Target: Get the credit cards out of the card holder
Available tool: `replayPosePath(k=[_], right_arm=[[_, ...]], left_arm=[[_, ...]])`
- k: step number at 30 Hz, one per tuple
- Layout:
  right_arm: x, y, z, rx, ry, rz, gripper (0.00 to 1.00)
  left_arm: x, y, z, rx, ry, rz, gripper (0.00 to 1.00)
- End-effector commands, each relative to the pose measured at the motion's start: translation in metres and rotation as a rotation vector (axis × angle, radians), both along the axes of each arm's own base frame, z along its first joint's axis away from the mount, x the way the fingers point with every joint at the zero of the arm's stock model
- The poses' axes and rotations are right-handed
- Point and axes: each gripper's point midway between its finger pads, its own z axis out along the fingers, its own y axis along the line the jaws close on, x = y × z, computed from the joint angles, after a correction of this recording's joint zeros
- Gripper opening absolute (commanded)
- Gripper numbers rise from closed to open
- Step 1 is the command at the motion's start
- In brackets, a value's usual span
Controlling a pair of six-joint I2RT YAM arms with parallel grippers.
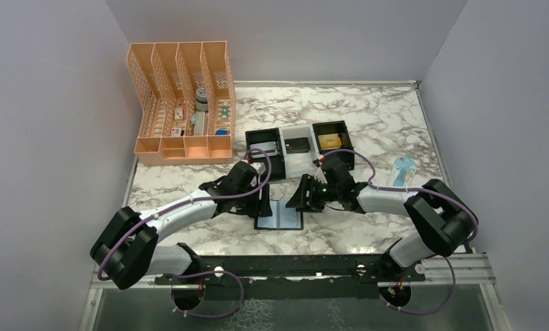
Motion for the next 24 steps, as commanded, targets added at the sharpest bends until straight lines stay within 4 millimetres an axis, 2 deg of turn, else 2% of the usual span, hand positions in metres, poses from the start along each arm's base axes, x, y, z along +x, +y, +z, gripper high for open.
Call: replayPosePath(k=[1, 4, 12, 19, 24], right_arm=[[-0.003, -0.005, -0.01, -0.057, 0.035, -0.014, 0.53], [-0.002, -0.007, -0.012, -0.071, 0.039, -0.023, 0.53], [-0.006, -0.003, -0.012, -0.047, 0.052, 0.003, 0.51], [-0.007, 0.015, 0.006, 0.067, 0.053, 0.054, 0.49], [-0.002, 0.021, 0.011, 0.1, 0.049, 0.057, 0.49]], left_arm=[[0.004, 0.009, -0.001, 0.053, -0.033, 0.021, 0.6], [0.002, 0.014, -0.003, 0.073, -0.033, 0.023, 0.55], [-0.003, 0.013, -0.012, 0.09, -0.01, 0.006, 0.29], [-0.006, 0.009, -0.015, 0.09, -0.005, -0.007, 0.23], [-0.008, 0.007, -0.017, 0.088, -0.003, -0.005, 0.22]])
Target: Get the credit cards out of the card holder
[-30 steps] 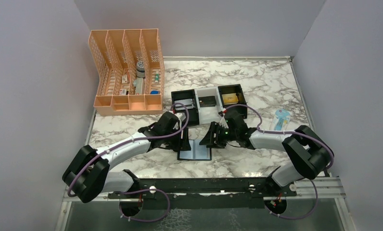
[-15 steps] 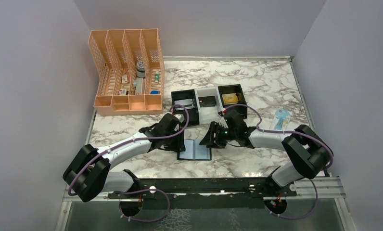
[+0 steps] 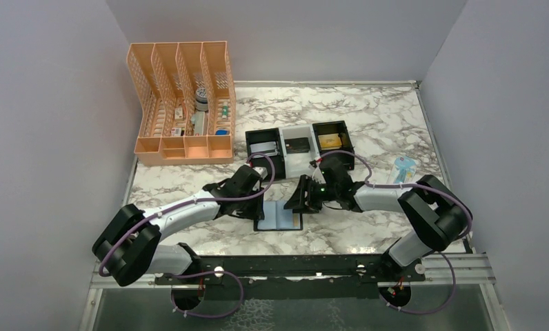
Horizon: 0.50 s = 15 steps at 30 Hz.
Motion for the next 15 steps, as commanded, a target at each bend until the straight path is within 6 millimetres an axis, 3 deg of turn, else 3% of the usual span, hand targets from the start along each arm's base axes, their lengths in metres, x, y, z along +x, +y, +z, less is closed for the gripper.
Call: replayPosePath(k=[1, 15], right_arm=[[0.003, 0.015, 0.013, 0.071, -0.006, 0.034, 0.49], [0.004, 0.029, 0.036, 0.164, -0.054, 0.104, 0.49]], left_arm=[[0.0, -0.001, -0.004, 0.005, -0.01, 0.009, 0.22], [0.002, -0.014, 0.001, -0.052, -0.024, 0.015, 0.21]])
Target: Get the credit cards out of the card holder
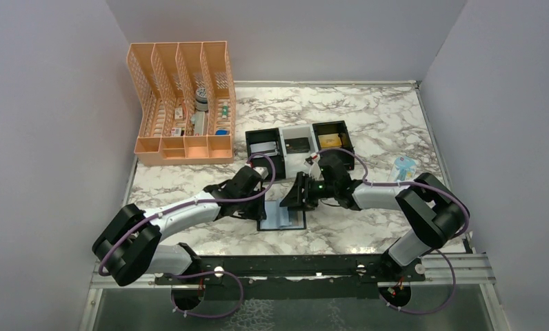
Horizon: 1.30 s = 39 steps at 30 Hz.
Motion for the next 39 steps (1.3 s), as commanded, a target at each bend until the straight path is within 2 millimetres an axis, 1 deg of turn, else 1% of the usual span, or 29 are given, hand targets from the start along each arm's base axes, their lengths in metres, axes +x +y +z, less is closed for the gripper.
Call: replayPosePath(k=[1, 6, 11, 13, 16, 20, 29, 31, 36, 38, 39], right_arm=[[0.003, 0.015, 0.021, 0.084, -0.044, 0.055, 0.49], [0.004, 0.02, 0.026, 0.115, -0.052, 0.077, 0.49], [0.001, 0.026, 0.025, 0.121, -0.043, 0.108, 0.49], [0.0, 0.028, 0.024, 0.12, -0.041, 0.113, 0.49], [-0.001, 0.028, 0.023, 0.117, -0.039, 0.116, 0.49], [-0.002, 0.031, 0.026, 0.128, -0.043, 0.133, 0.5], [-0.007, 0.038, 0.042, 0.179, -0.058, 0.179, 0.6], [-0.005, 0.035, 0.042, 0.156, -0.064, 0.15, 0.6], [0.009, 0.018, 0.04, 0.019, -0.142, 0.06, 0.6], [0.015, 0.008, 0.034, -0.053, -0.146, 0.005, 0.6], [0.017, 0.001, 0.028, -0.099, -0.137, -0.035, 0.6]], left_arm=[[0.003, -0.011, 0.002, -0.046, -0.021, 0.004, 0.21], [0.001, -0.016, 0.003, -0.088, -0.018, 0.015, 0.19], [-0.003, -0.017, 0.001, -0.098, -0.012, 0.021, 0.19], [-0.002, -0.015, 0.002, -0.093, -0.02, 0.033, 0.19], [0.002, -0.006, 0.006, -0.069, -0.047, 0.079, 0.19], [0.006, 0.002, 0.015, -0.068, -0.089, 0.125, 0.23], [0.01, 0.016, 0.033, -0.065, -0.149, 0.192, 0.28], [0.011, 0.016, 0.039, -0.081, -0.166, 0.198, 0.3], [0.013, 0.012, 0.051, -0.126, -0.19, 0.191, 0.34], [0.012, 0.006, 0.056, -0.152, -0.196, 0.168, 0.36], [0.013, 0.003, 0.059, -0.164, -0.199, 0.158, 0.36]])
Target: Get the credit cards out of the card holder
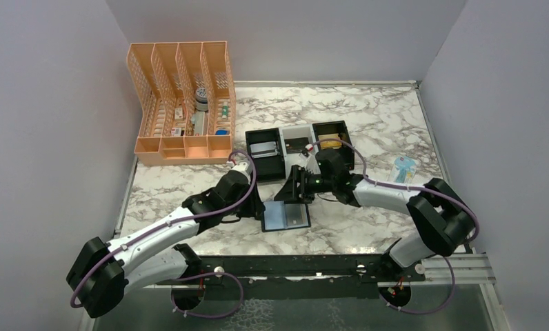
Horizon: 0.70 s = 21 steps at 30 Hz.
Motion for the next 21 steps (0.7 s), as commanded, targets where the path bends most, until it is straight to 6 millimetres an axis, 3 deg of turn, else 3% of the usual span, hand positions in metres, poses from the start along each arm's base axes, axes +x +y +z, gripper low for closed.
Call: replayPosePath(k=[1, 6, 12, 21], right_arm=[[0.018, -0.026, -0.014, -0.194, -0.042, -0.163, 0.59], [0.016, -0.055, -0.035, -0.332, -0.024, -0.248, 0.56], [0.007, -0.059, -0.044, -0.346, 0.007, -0.236, 0.54], [0.006, -0.061, -0.05, -0.372, 0.013, -0.226, 0.54]], left_arm=[[0.001, -0.009, 0.011, -0.041, -0.031, -0.032, 0.38], [-0.006, -0.029, 0.012, -0.096, -0.002, -0.131, 0.44], [-0.007, -0.033, -0.007, -0.049, 0.053, -0.165, 0.45], [-0.008, -0.025, -0.029, 0.049, 0.096, -0.155, 0.45]])
